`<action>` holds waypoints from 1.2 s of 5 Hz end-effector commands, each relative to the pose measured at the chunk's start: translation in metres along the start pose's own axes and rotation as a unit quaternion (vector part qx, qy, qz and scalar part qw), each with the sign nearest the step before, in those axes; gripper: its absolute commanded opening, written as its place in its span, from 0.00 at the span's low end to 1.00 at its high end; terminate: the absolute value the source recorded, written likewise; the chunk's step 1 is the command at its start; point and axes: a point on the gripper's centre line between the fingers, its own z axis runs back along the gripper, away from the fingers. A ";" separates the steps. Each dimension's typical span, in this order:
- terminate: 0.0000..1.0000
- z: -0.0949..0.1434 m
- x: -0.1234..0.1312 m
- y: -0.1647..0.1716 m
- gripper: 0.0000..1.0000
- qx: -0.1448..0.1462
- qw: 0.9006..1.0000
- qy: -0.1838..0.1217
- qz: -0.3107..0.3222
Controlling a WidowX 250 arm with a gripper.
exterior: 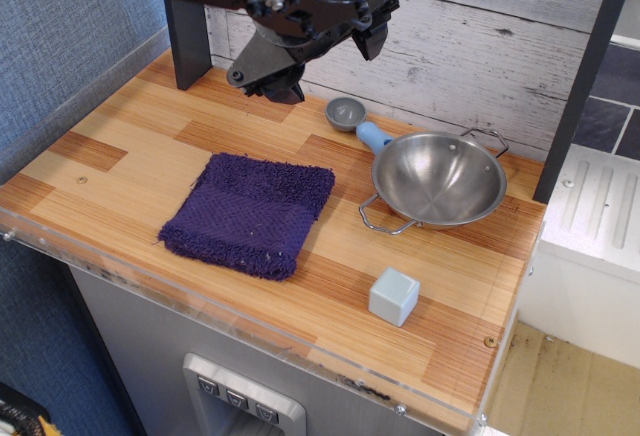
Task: Move the cloth to the left of the bowl.
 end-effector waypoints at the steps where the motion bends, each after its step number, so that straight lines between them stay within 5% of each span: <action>1: 0.00 0.000 0.000 0.000 1.00 0.000 1.000 0.000 0.000; 3: 0.00 -0.006 -0.015 0.029 1.00 0.069 0.993 0.033 0.088; 4: 0.00 -0.003 -0.025 0.064 1.00 0.133 0.979 0.072 0.138; 5: 0.00 -0.001 -0.040 0.084 1.00 0.184 0.952 0.092 0.228; 6: 0.00 -0.004 -0.050 0.089 1.00 0.204 0.925 0.108 0.301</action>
